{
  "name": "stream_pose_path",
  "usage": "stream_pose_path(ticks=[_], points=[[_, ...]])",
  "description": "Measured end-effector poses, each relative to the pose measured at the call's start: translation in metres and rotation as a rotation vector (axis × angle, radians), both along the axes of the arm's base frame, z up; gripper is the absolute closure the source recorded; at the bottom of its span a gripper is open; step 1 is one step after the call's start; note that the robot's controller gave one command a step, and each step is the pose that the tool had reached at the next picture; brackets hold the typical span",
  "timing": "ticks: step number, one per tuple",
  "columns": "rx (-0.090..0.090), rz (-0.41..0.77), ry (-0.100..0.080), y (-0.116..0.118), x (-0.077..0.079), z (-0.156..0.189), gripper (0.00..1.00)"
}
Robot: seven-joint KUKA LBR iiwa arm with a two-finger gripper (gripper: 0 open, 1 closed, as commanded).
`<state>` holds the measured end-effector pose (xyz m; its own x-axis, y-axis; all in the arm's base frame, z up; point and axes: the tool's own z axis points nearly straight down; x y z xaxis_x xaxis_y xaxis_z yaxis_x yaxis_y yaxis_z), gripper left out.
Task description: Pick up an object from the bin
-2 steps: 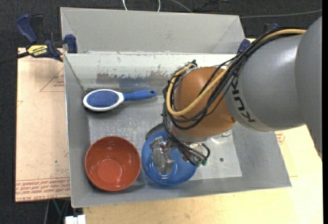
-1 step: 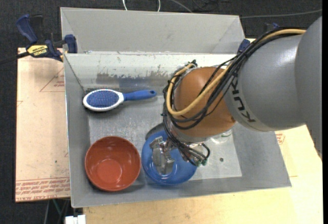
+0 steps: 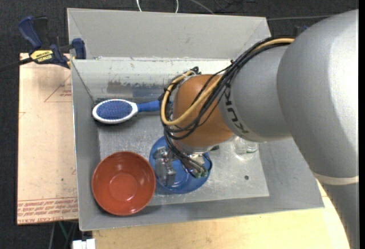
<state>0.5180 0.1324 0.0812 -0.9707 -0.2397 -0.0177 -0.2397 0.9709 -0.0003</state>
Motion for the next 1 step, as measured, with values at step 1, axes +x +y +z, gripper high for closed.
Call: stream_pose_path(ticks=[1], points=[[0.0,0.109,-0.015,0.014,-0.031,-0.0071,0.0]])
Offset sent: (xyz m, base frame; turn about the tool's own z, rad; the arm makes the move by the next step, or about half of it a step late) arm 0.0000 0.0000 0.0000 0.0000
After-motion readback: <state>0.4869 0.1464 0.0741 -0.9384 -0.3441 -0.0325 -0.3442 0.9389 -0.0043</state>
